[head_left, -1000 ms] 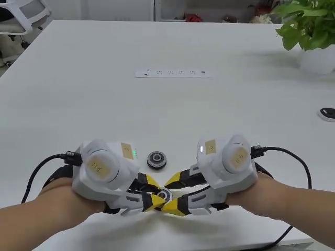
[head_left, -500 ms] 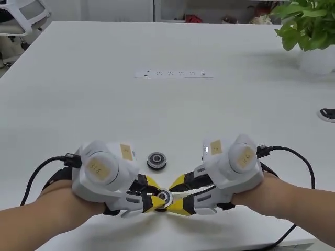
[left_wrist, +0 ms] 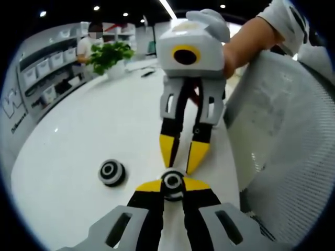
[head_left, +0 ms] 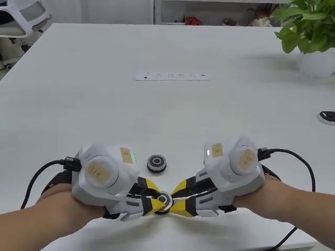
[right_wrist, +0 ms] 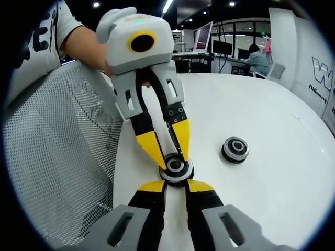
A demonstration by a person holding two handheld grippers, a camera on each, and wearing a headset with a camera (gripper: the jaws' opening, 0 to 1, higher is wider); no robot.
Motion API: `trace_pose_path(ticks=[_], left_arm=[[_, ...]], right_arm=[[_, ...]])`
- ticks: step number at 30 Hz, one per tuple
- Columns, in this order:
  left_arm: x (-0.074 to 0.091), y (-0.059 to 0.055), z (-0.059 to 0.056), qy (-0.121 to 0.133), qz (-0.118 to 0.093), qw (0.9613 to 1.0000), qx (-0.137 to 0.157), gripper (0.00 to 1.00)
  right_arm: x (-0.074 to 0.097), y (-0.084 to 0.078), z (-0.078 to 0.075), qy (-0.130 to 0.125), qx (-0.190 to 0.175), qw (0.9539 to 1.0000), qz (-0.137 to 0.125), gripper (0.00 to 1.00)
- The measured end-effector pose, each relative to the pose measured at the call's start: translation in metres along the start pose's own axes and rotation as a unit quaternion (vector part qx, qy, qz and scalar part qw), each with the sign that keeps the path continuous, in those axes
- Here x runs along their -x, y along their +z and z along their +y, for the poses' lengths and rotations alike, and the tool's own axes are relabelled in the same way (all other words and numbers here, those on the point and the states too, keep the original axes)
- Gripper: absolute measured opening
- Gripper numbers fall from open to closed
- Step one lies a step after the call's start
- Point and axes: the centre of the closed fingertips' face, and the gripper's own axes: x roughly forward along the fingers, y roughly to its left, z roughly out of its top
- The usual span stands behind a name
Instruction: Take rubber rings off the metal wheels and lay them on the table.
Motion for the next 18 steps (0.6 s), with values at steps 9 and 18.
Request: trace_pose_path(ticks=[9, 18], left_arm=[[0.0001, -0.0002, -0.0004, 0.000, -0.001, 1.0000, 0.001, 0.13], [0.0002, -0.0002, -0.0009, 0.000, -0.002, 1.0000, 0.000, 0.13]], right_arm=[[0.0019, -0.0027, -0.0005, 0.004, -0.022, 0.9997, 0.001, 0.06], [0.0051, -0.0019, -0.0040, 0.000, -0.038, 0.9993, -0.004, 0.03]])
